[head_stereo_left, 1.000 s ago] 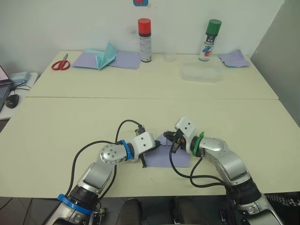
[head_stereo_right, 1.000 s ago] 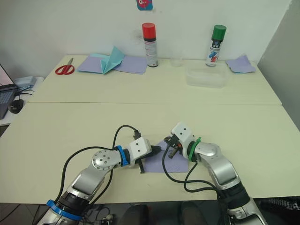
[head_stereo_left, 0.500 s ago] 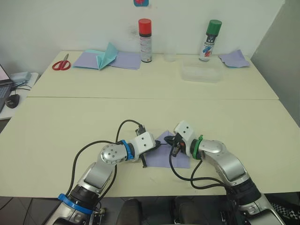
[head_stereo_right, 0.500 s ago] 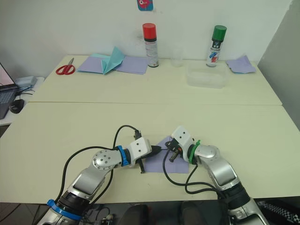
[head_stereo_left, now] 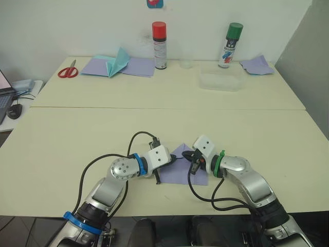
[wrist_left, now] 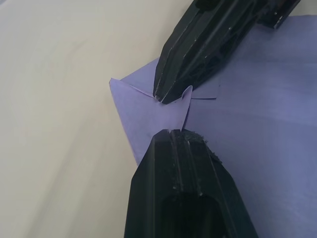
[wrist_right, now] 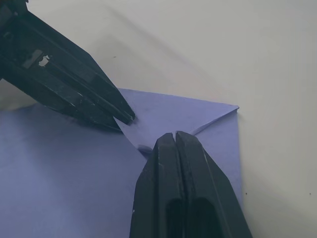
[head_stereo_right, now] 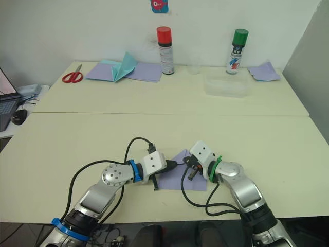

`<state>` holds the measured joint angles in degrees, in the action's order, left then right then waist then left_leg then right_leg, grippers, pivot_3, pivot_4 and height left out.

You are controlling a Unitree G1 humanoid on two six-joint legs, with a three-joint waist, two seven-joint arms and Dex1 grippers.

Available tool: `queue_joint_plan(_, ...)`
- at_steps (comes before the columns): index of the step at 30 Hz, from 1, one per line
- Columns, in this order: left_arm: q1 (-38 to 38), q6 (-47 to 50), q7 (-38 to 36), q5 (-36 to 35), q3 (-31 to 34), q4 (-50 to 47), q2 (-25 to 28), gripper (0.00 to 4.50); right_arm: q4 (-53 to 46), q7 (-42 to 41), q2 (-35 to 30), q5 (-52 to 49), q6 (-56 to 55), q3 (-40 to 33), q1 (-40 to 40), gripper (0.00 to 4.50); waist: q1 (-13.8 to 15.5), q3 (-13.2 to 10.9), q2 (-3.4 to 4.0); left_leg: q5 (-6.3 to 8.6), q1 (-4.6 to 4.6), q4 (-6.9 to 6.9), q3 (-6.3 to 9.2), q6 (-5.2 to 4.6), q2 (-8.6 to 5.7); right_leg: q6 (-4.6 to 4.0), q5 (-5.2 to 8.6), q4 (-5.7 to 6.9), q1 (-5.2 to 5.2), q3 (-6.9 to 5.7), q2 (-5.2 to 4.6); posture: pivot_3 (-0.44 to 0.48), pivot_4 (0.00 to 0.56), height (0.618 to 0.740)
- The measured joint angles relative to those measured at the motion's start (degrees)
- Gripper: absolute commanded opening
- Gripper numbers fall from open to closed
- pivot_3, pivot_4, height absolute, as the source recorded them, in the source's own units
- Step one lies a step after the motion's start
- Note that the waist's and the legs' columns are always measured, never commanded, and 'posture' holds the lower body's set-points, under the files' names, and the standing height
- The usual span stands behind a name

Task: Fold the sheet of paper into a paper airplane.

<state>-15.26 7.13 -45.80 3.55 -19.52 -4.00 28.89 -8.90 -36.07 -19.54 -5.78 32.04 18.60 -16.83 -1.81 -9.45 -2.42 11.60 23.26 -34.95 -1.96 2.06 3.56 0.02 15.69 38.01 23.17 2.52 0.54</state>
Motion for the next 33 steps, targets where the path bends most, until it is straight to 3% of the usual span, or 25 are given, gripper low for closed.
queue_joint_plan(2,-0.07,-0.02,-0.63,-0.14,0.06,-0.17,0.29,0.66,0.08,0.0,0.01,0.0,-0.11,0.01,0.0,0.0,0.0,0.0,0.0,0.0,0.0,0.0,0.0,0.0,0.01,0.0,0.0,0.0,0.0,0.0,0.02,0.0,0.15,0.74)
queue_joint_plan(7,1.45,5.04,-5.06,-4.97,2.84,-4.8,4.01,2.22,0.16,-0.01,0.05,0.0,-0.19,0.16,0.02,0.0,-0.04,0.0,0.0,0.0,0.01,0.0,-0.01,0.0,0.06,-0.03,0.01,0.03,0.03,0.0,0.1,0.0,0.15,0.74)
queue_joint_plan(12,1.75,18.04,-7.91,-18.63,14.5,-10.12,7.08,3.75,0.08,0.01,-0.02,0.0,-0.2,0.11,0.25,0.0,0.02,-0.01,0.01,0.0,0.05,-0.01,0.07,0.0,0.07,-0.04,0.02,0.03,0.03,-0.06,0.11,0.0,0.15,0.74)
queue_joint_plan(15,-0.69,20.74,-7.85,-22.86,19.6,-8.54,7.07,3.75,0.01,-0.04,-0.04,0.0,-0.21,0.03,0.36,0.0,0.13,-0.01,0.0,0.0,0.05,-0.06,0.04,0.0,0.02,-0.04,0.02,0.02,-0.01,-0.11,0.1,0.0,0.15,0.74)
queue_joint_plan(20,-2.53,19.42,-7.39,-23.87,19.42,-3.87,3.15,2.21,-0.45,-0.12,-0.1,0.0,-0.21,0.09,0.52,0.0,0.12,0.0,-0.02,0.0,0.1,-0.09,0.01,0.0,0.01,-0.01,0.0,0.01,0.01,-0.04,0.09,0.0,0.15,0.74)
queue_joint_plan(27,-2.49,15.22,-7.08,-20.68,12.5,-1.89,-0.7,0.01,-1.32,-0.12,-0.22,0.0,-0.13,0.53,1.05,0.0,0.11,0.01,-0.02,0.0,0.12,-0.09,0.02,0.0,-0.01,-0.03,0.0,0.03,0.02,-0.03,0.21,0.0,0.15,0.74)
queue_joint_plan(33,-0.98,13.74,-6.23,-17.41,9.71,-0.4,-0.67,0.01,-2.51,-0.22,-0.7,-0.04,0.45,0.6,1.86,0.0,0.1,0.01,-0.02,0.0,0.11,-0.09,0.04,0.0,0.0,-0.05,0.01,0.06,0.03,-0.02,0.27,0.0,0.15,0.74)
